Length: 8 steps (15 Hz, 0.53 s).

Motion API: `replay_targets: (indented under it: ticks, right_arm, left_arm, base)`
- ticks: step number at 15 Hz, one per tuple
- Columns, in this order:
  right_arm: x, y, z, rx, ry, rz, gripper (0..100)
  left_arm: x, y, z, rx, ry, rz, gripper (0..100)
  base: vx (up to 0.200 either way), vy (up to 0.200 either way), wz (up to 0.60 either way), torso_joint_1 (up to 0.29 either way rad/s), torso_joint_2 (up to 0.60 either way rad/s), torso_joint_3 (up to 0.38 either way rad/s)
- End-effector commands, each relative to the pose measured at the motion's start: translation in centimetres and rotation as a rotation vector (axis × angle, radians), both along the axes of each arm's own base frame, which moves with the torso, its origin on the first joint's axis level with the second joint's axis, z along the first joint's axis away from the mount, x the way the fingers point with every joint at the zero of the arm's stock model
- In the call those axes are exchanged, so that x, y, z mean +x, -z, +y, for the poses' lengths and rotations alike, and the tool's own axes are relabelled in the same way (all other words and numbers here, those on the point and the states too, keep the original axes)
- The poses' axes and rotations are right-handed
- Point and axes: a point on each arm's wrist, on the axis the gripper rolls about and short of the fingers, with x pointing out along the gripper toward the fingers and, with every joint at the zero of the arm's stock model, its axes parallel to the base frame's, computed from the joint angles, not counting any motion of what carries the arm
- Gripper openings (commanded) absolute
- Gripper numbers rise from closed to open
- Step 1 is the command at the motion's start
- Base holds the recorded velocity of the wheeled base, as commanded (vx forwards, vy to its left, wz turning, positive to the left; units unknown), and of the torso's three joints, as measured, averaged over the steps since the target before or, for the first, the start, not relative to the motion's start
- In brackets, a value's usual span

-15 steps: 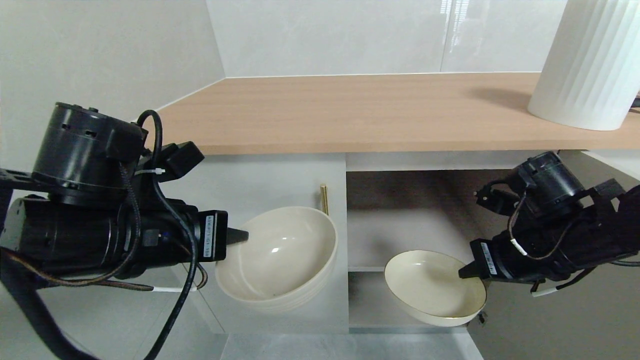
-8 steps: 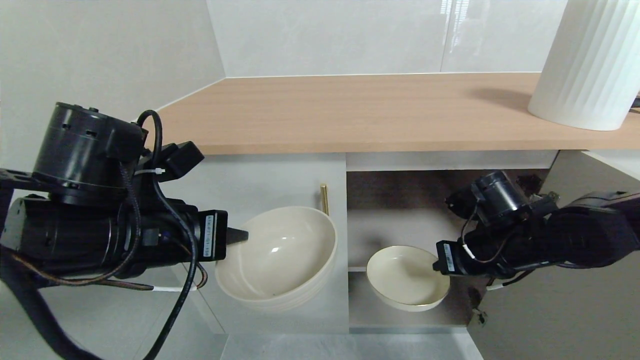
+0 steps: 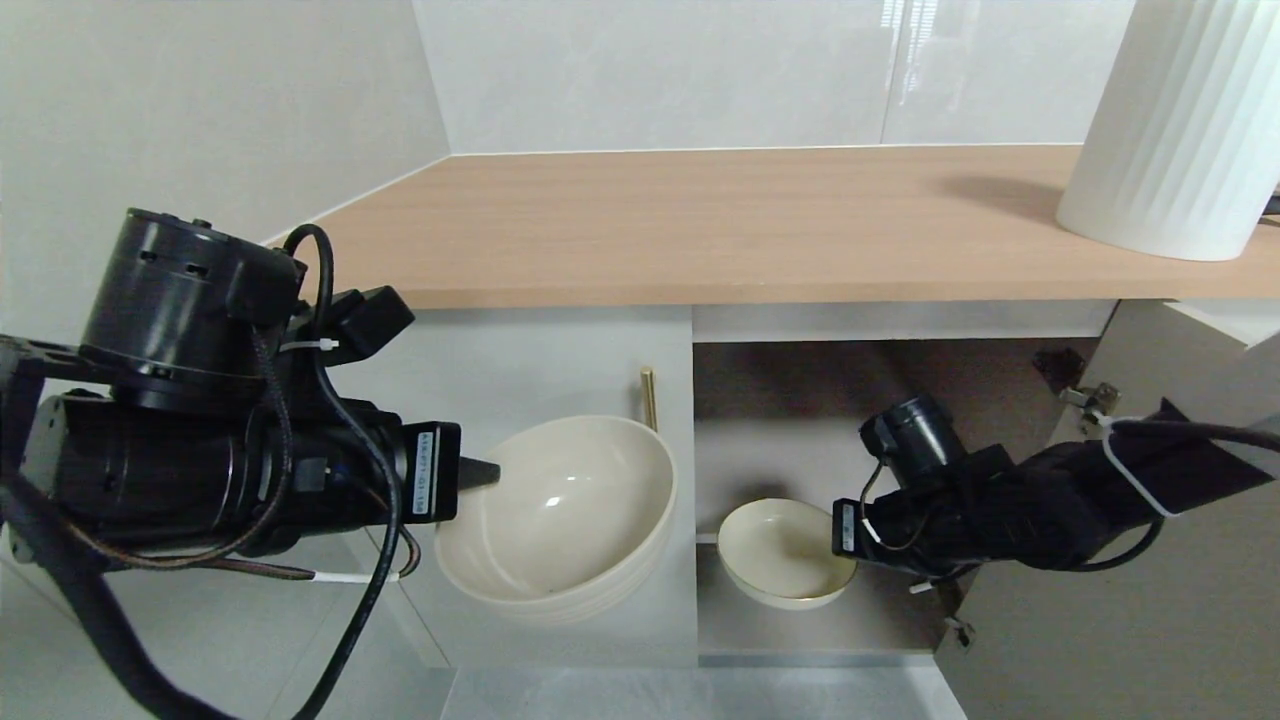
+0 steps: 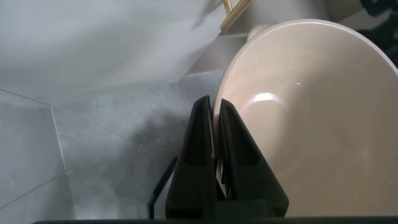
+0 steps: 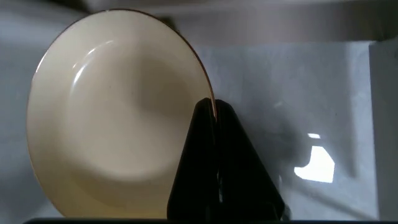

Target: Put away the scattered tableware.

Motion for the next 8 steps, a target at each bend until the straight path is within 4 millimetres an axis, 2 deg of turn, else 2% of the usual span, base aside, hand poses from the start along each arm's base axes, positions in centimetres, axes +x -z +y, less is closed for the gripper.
replay_targets:
  ticks: [1,5,8]
  right_arm:
    - [1.6,2.4,0.0,-0.019,0.056,0.002,0]
    - [4.8,3.2,-0.7,-0.042,0.177,-0.058,0]
    - [5.8,3.7,-0.8,-0.092,0.239,-0.093,0]
  left_arm:
    - [0.0,0.0,0.0,0.0,0.0,0.002,0]
    - [0.0,0.0,-0.1,0.0,0.004,0.002,0]
    - [-0.1,0.1,-0.2,0.001,0.009,0.003,0]
  base:
    - [0.0,0.0,0.0,0.0,0.0,0.0]
    - [0.0,0.0,0.0,0.0,0.0,0.0]
    - [0.0,0.0,0.0,0.0,0.0,0.0]
